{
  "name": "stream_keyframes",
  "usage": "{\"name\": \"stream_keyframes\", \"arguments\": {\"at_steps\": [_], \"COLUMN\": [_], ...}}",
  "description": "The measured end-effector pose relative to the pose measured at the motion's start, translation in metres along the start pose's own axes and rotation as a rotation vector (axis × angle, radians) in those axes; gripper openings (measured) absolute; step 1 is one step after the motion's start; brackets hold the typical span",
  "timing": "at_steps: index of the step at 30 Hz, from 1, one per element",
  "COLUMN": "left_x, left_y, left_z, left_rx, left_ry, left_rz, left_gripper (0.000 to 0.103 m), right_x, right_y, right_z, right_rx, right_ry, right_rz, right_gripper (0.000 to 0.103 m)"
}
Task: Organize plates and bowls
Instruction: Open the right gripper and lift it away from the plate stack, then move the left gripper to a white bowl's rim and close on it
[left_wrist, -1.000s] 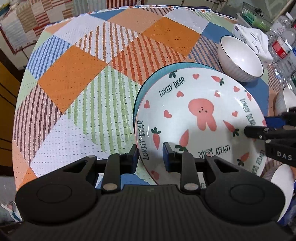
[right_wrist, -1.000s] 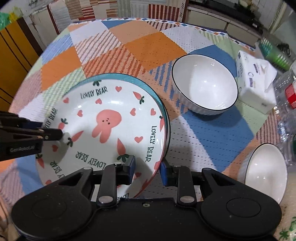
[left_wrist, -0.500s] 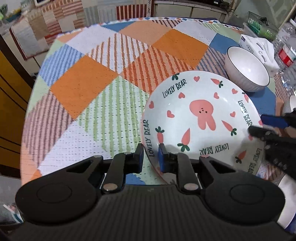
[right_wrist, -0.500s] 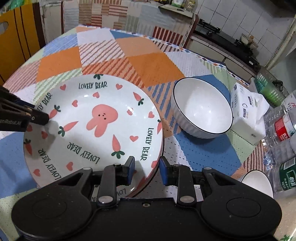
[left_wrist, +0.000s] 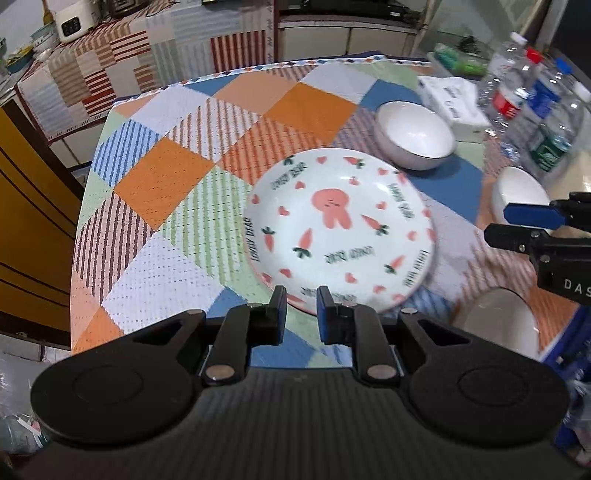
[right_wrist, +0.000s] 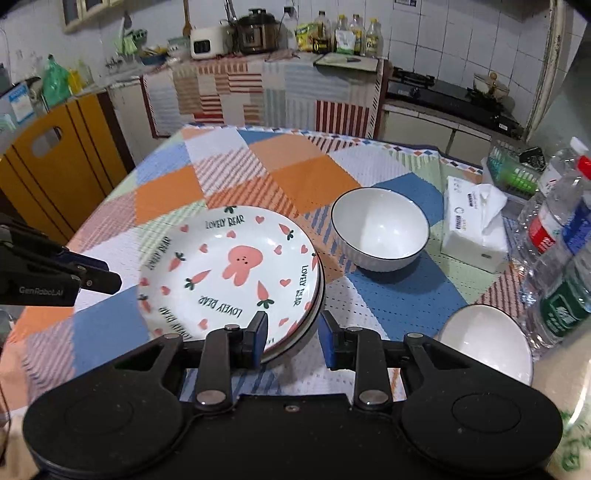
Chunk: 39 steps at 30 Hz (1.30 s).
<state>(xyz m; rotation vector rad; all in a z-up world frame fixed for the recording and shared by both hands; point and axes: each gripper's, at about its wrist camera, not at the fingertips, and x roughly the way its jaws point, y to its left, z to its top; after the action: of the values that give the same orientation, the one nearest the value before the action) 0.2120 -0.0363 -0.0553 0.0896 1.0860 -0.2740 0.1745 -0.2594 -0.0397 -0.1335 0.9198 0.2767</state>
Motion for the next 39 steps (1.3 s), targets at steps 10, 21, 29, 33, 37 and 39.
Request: {"name": "stream_keyframes", "arguments": {"at_steps": [10,21,29,33,37,39], "left_x": [-0.036,-0.047,-0.025,-0.005,0.019,0.031], "left_y": [-0.011,-0.041,-0.079,-0.102,-0.111,-0.112], "left_z": [-0.020,-0.044,-0.058,-0.062,-0.065,-0.066], "left_rx": [-0.062,-0.046,0.052,0.154,0.171,0.153], "left_ry": [0.035,0.036,0.011,-0.020,0.017,0.046], "left_rz": [-0.087,-0.098,-0.068,-0.016,-0.074,-0.112], "left_gripper": [0.020,0.021,0.039,0.044,0.044,0.044], "right_x": [-0.056,-0.085,-0.072,-0.060,-0.047,-0.039], "right_y": [-0.015,-0.032,-0.039,-0.038,-0.044,-0.045], "right_z": [-0.031,-0.068,-0.095,-0.110,-0.121,-0.126], "right_rx": [0.030,0.163,0.155,0.092,0.127,0.130], "right_ry": [-0.038,-0.010,0.005,0.003,0.010,0.019], "right_rz": [0.083,0.265,0.234,0.163,0.172,0.166], "right_gripper": [0.040,0.044,0.054,0.056,0.056,0.056]}}
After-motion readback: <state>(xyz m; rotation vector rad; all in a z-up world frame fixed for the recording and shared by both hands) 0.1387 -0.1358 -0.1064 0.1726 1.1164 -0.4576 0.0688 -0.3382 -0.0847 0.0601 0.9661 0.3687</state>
